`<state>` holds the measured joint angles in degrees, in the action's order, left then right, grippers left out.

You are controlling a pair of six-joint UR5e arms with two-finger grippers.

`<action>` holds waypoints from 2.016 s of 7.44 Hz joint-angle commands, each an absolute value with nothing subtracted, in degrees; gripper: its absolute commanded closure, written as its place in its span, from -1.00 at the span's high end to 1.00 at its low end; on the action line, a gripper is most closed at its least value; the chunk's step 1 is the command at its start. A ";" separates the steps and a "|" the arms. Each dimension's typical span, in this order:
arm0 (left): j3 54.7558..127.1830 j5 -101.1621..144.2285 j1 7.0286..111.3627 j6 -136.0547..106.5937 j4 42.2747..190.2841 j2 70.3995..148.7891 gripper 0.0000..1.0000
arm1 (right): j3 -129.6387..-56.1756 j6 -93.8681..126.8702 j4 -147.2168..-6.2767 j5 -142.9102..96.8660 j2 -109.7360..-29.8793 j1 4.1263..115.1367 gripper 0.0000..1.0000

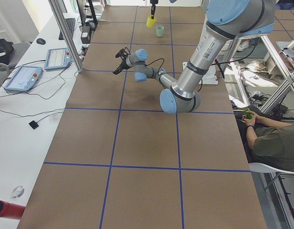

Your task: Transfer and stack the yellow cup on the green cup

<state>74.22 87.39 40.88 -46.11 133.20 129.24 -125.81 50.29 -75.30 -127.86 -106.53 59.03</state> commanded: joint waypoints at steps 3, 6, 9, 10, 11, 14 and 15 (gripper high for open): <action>74.27 108.16 53.25 -45.97 107.81 129.29 0.98 | -123.94 42.21 -75.23 -130.41 -112.50 58.54 -1.00; 74.36 118.90 57.65 -45.88 103.62 129.64 0.98 | -120.34 42.19 -75.15 -134.47 -109.97 58.36 -1.00; 74.53 119.09 57.83 -45.97 103.62 129.64 0.98 | -119.09 41.92 -75.15 -135.08 -109.77 58.53 -1.00; 74.53 119.09 57.83 -45.97 103.71 129.73 0.98 | -118.92 41.92 -75.06 -135.61 -109.78 58.45 -1.00; 74.53 119.09 57.83 -45.97 103.62 129.73 0.98 | -119.09 41.92 -75.06 -136.14 -109.95 58.53 -1.00; 74.53 119.18 57.83 -46.14 103.71 129.81 0.98 | -118.57 41.92 -75.15 -137.02 -110.56 58.54 -1.00; 74.53 119.18 57.83 -46.49 103.71 130.16 0.98 | -118.56 41.84 -75.15 -137.11 -110.83 58.71 -1.00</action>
